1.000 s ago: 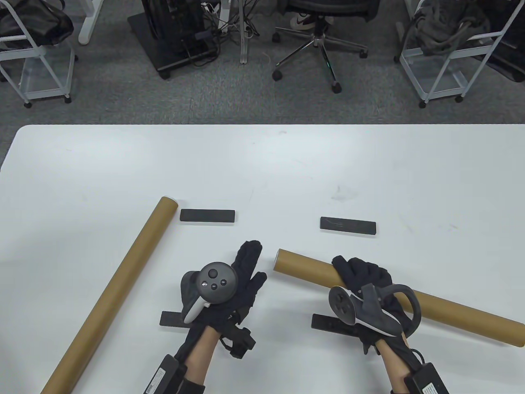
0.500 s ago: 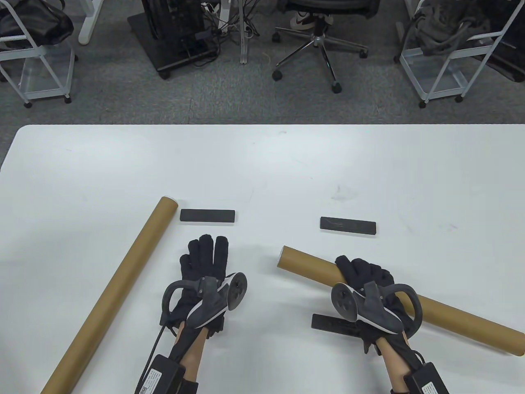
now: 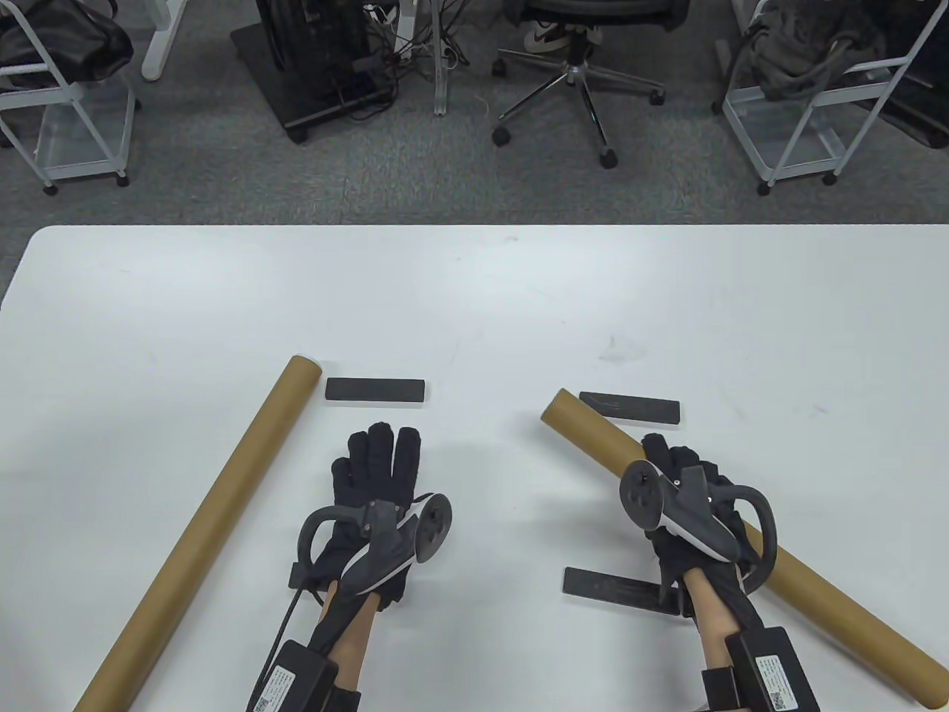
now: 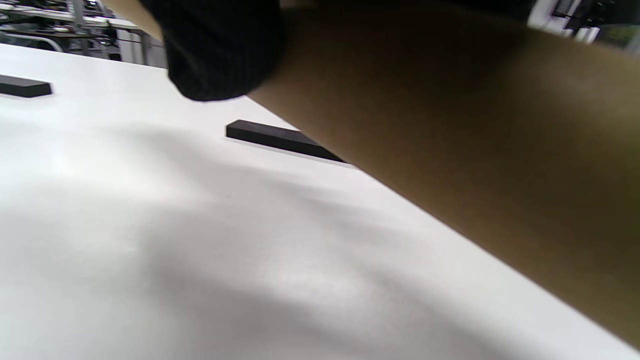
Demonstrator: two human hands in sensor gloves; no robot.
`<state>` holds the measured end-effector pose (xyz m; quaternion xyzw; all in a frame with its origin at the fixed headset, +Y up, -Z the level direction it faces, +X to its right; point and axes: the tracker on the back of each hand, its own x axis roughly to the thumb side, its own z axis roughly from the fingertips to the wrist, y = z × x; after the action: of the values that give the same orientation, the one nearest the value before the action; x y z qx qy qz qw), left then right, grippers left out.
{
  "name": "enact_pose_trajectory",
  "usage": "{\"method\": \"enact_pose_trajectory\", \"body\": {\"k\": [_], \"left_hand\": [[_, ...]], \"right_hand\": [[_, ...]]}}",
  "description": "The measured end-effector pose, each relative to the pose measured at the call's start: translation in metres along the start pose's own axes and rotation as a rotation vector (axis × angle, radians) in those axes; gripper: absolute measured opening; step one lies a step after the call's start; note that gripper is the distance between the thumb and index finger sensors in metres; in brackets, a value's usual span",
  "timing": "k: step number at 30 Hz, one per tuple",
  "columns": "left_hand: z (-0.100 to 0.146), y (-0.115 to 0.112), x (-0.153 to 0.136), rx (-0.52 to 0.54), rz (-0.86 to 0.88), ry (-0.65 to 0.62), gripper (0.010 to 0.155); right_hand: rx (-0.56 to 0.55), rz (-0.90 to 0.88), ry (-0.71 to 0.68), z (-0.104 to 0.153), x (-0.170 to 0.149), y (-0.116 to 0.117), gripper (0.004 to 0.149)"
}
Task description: Roll up posters and store in mailing tubes
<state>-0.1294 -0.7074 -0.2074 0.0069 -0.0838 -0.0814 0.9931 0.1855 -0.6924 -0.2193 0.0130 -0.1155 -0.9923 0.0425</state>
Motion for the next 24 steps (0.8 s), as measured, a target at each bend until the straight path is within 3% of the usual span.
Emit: {"method": "enact_pose_trajectory", "body": {"k": [15, 24], "left_hand": [[-0.006, 0.002, -0.002, 0.006, 0.0, 0.009, 0.083], [-0.001, 0.002, -0.007, 0.002, -0.002, 0.034, 0.083]], "right_hand": [[0.182, -0.183, 0.267, -0.022, -0.092, 0.017, 0.08], [0.232, -0.198, 0.307, -0.032, -0.122, 0.037, 0.081]]}}
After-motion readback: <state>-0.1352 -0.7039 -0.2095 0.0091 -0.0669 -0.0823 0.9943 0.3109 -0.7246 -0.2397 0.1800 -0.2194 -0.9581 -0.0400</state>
